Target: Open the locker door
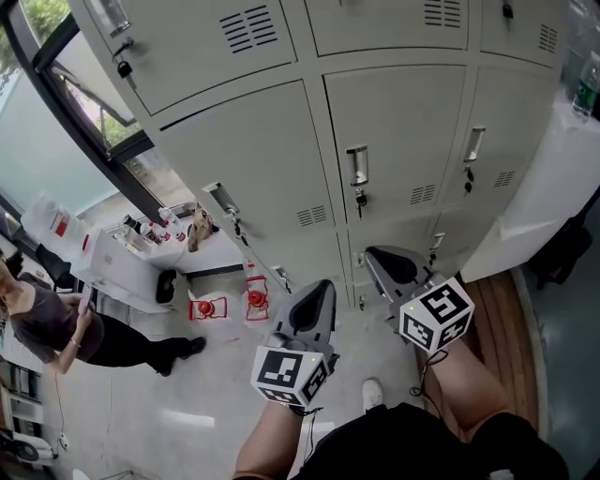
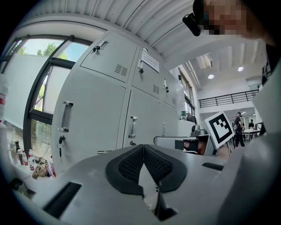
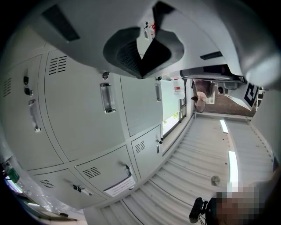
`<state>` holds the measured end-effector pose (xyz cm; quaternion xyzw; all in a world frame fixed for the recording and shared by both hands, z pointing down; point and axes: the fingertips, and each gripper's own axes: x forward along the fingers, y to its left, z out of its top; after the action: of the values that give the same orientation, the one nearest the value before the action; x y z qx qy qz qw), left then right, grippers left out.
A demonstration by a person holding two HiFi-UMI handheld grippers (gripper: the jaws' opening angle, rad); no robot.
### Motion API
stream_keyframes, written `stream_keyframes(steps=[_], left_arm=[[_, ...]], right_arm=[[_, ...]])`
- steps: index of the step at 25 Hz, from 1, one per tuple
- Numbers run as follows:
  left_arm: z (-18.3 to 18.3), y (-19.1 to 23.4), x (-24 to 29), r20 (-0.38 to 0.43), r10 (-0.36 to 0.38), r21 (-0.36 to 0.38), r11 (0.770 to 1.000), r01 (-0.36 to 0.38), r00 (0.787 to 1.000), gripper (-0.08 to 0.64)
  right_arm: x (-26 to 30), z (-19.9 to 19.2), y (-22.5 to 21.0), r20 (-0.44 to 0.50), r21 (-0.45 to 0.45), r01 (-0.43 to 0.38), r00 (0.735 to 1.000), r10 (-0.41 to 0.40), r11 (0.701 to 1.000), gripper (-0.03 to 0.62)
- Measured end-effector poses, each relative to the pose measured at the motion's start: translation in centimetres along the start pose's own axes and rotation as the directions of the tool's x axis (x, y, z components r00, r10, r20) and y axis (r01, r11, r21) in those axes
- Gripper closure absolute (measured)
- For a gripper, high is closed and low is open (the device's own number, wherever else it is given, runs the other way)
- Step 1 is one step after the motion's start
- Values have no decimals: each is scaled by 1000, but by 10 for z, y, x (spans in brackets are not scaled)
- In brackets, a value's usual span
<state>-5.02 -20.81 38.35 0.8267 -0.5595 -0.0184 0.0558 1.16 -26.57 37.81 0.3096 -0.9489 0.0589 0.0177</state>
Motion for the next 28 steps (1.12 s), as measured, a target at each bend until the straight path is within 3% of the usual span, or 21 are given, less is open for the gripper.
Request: stream_keyframes(steps=[16,28], left_arm=[[20,11,35,22,13,25,1000,-14,1000,543],[32,31,51,9,-105,53,993,104,994,543]], right_arm=[[31,20,-37,25,-1,0,1000,0,1000,538],[64,24,-50,15,16,108,994,-109,994,538]])
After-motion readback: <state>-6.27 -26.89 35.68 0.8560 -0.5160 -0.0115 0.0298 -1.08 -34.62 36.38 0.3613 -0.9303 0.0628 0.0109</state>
